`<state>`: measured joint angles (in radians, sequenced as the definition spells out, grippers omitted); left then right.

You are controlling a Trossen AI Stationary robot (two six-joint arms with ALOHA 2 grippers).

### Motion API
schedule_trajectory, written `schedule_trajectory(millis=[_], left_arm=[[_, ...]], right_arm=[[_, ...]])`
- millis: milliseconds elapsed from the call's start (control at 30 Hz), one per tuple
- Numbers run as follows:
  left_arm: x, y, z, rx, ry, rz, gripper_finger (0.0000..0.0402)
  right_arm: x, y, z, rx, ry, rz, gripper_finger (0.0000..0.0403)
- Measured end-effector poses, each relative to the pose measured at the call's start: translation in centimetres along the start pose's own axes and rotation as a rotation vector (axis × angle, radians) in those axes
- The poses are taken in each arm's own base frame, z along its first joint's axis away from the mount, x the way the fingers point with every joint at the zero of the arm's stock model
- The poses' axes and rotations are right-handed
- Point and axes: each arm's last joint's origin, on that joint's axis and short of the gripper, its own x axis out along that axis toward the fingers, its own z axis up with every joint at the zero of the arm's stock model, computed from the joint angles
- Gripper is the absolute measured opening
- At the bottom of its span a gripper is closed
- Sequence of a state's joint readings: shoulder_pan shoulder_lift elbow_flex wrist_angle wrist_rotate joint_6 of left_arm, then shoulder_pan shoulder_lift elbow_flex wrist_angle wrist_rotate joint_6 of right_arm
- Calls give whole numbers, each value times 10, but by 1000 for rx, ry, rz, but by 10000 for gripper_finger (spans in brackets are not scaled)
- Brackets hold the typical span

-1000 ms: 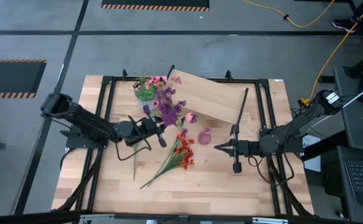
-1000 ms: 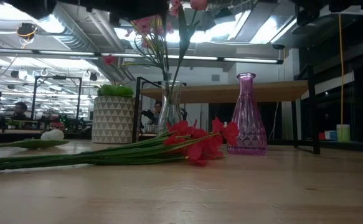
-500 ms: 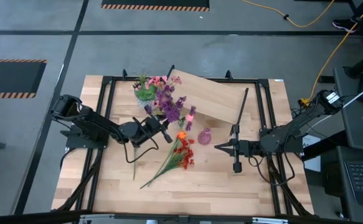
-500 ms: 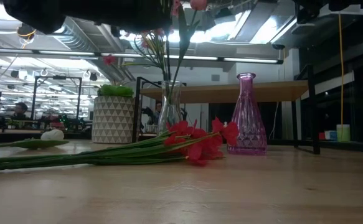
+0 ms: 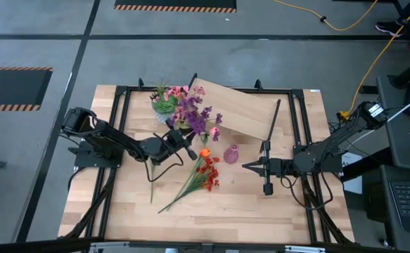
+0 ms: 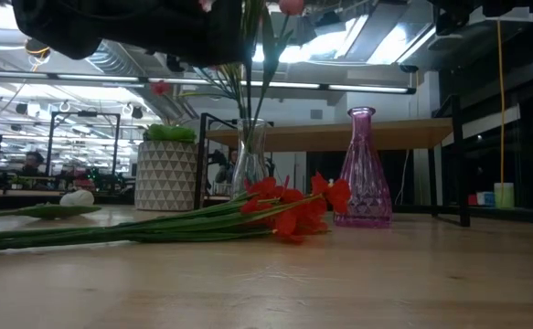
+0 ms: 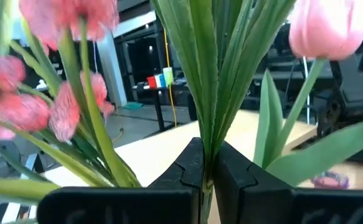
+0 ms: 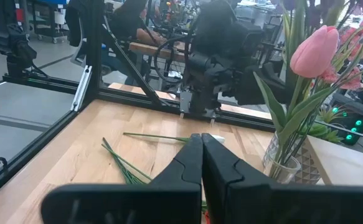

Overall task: Pick and place flowers into a vace then onto a shelf
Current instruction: Put the purple flowers into the transparent vase

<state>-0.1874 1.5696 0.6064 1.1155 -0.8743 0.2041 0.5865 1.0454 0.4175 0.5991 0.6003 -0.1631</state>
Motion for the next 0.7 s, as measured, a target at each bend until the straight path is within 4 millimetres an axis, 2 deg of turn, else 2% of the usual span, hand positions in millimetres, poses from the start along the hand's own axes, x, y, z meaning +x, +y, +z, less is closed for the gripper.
schedule_trajectory(millis=[467,700], left_arm=[[0,0,-6,19,49,14,13],[0,-1,-7,31,56,13,40]], right_arm=[[0,0,0,0,0,0,0],[0,0,0,2,0,0,0]])
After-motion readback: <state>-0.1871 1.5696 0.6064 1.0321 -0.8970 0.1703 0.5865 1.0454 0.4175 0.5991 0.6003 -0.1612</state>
